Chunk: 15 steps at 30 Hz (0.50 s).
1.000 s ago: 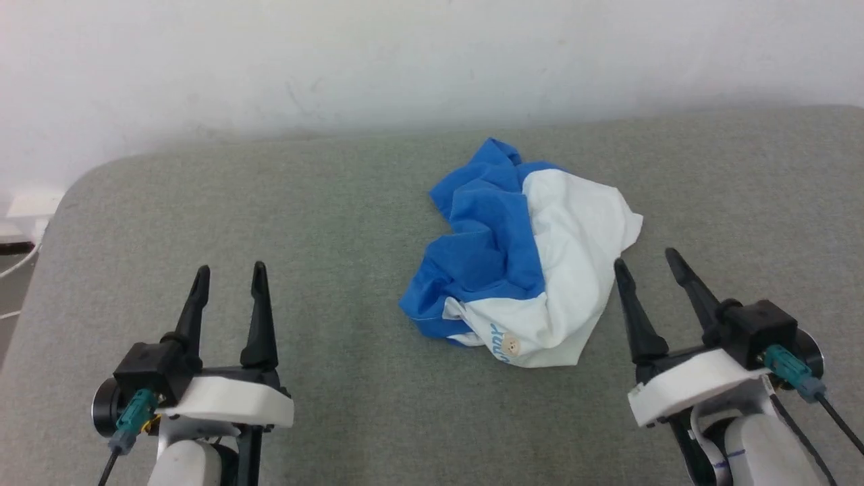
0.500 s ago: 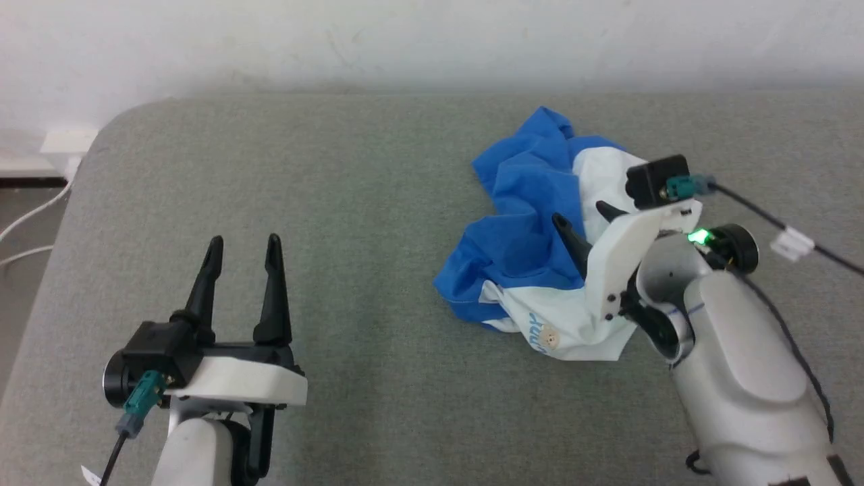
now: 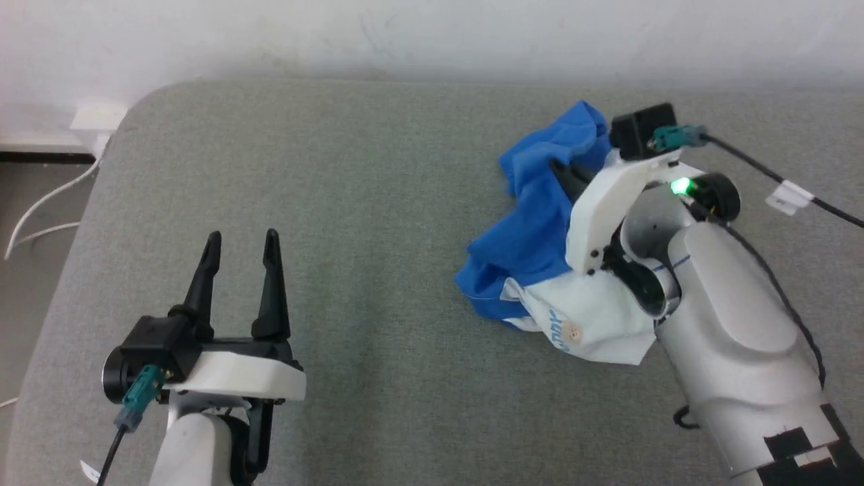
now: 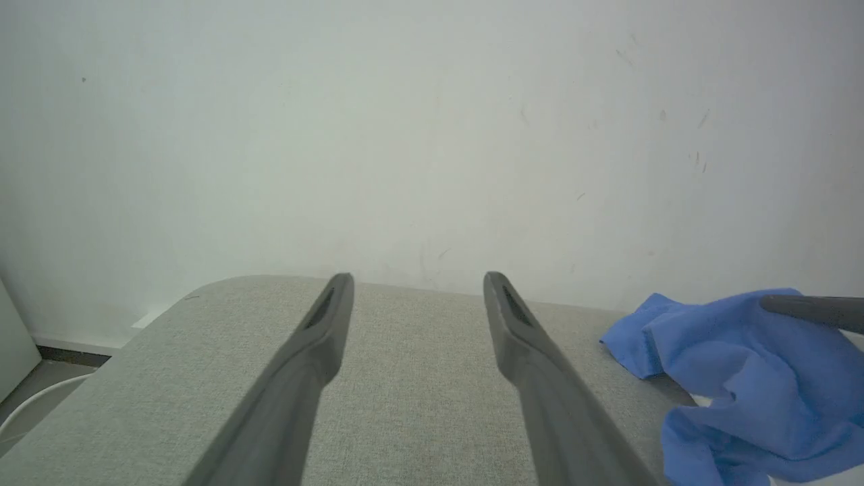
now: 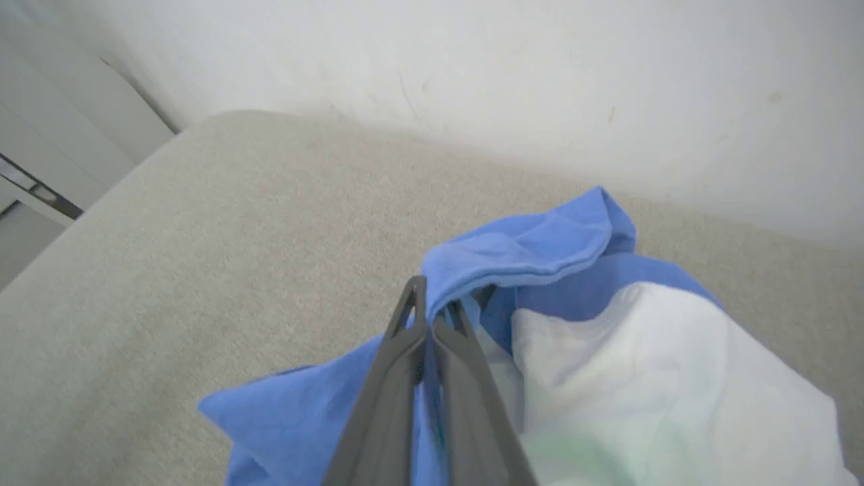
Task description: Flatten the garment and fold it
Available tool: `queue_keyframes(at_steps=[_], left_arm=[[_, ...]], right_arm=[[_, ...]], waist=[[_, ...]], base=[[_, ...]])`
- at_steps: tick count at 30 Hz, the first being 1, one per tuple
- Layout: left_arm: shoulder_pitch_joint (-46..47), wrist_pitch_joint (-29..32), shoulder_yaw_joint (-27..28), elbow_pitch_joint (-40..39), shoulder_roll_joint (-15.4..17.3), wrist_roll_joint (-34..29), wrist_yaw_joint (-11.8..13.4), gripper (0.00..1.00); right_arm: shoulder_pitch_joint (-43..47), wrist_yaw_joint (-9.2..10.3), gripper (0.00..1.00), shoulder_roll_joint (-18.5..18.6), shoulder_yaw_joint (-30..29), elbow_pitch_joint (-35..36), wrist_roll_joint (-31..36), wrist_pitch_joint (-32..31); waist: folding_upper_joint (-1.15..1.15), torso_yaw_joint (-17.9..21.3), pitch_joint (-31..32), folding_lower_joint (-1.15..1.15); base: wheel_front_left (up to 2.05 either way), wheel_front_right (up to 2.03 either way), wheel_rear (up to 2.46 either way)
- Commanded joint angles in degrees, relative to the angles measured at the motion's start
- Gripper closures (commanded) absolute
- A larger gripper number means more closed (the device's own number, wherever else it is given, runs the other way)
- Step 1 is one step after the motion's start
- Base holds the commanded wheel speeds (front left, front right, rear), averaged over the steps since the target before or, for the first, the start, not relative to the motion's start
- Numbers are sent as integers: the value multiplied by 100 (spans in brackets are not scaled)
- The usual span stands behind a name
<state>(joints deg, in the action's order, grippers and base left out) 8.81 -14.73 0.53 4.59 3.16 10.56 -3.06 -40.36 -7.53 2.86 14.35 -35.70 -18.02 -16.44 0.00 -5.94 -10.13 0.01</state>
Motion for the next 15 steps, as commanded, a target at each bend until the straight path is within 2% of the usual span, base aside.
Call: queue_keyframes(at_steps=[1, 5, 7, 8, 15], left_arm=[[-25, -27, 35, 23, -26, -13, -39, 0], [-111, -27, 52, 29, -27, -15, -26, 0], [-162, -27, 66, 20, -27, -23, -23, 0], [-162, -27, 66, 20, -27, -23, -23, 0], [-222, -27, 86, 21, -27, -53, -55, 0]], right_arm=[[-194, 4, 100, 1, 31, 302, -162, 404], [-149, 4, 100, 1, -362, 1024, -78, 1058], [49, 4, 100, 2, -828, 1448, 148, 1178], [49, 4, 100, 2, -828, 1448, 148, 1178], [1404, 4, 100, 6, -3185, 2942, 1563, 880]], waist=[[0, 133, 128, -1], [0, 288, 276, -1], [0, 365, 323, -1], [0, 365, 323, -1], [0, 545, 378, -1]], base=[[0, 0, 0], [0, 0, 0], [0, 0, 0], [0, 0, 0], [0, 0, 0]])
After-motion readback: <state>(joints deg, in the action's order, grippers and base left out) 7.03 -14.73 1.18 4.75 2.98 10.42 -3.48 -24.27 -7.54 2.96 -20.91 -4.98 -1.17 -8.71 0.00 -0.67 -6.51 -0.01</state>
